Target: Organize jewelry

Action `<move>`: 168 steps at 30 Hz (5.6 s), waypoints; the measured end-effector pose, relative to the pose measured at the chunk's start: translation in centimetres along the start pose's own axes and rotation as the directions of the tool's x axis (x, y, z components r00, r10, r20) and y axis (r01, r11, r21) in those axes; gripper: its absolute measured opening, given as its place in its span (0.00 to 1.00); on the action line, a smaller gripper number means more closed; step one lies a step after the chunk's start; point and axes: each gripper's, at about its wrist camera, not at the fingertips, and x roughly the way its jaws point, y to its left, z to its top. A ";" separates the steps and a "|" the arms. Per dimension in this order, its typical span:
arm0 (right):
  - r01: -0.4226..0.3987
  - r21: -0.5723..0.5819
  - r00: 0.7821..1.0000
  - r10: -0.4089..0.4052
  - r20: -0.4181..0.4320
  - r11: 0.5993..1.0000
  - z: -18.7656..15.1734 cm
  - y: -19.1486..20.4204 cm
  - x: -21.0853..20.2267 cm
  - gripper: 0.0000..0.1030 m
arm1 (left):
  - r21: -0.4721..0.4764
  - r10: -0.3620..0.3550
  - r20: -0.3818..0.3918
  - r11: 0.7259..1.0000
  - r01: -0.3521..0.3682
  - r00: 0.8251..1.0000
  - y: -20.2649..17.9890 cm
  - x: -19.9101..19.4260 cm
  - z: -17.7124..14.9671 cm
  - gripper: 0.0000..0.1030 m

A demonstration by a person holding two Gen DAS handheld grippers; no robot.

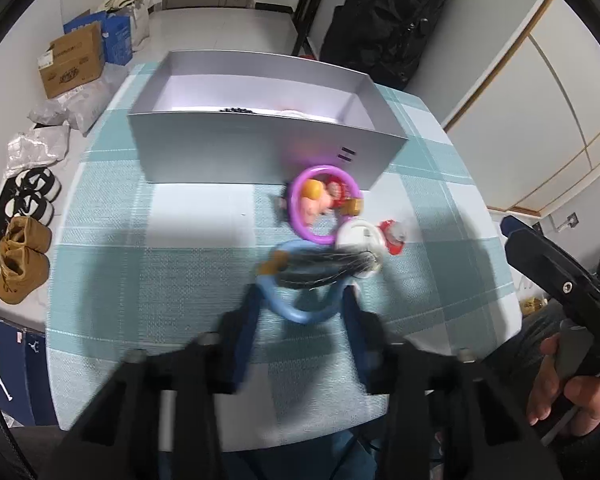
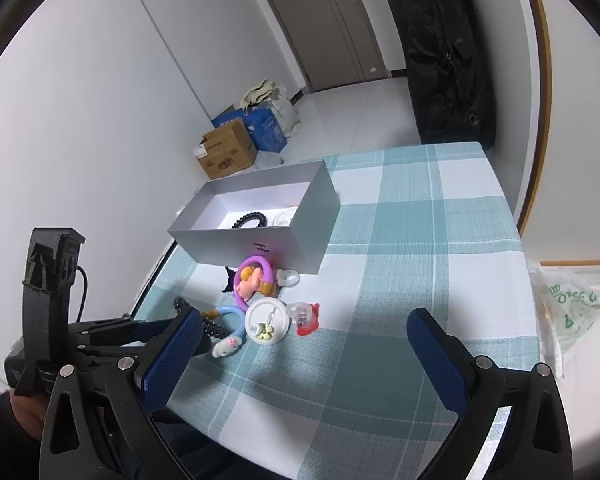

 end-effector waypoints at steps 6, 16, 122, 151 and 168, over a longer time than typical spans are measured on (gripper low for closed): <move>0.003 -0.003 1.000 -0.003 -0.006 1.000 0.0 0.3 0.3 1.00 | -0.046 -0.031 0.002 0.998 0.031 1.000 1.1 0.4 0.4 0.19; 0.007 -0.016 1.000 -0.008 -0.021 1.000 -0.2 0.7 0.8 1.00 | 0.006 0.013 0.023 1.000 -0.014 1.000 0.6 0.8 1.0 0.21; -0.046 -0.060 0.994 0.040 -0.098 0.997 4.3 7.6 4.9 0.10 | -0.120 -0.054 0.285 0.989 0.092 0.957 4.3 -5.3 6.1 0.06; -0.088 0.028 0.989 0.091 -0.116 0.996 11.4 1.3 11.2 0.10 | -0.114 -0.027 0.158 0.992 0.046 0.987 3.7 1.7 11.6 0.06; -0.121 -0.025 0.992 0.120 -0.029 0.992 11.9 1.7 8.6 0.45 | -0.160 -0.043 0.192 0.984 0.074 0.980 4.1 0.9 11.8 0.45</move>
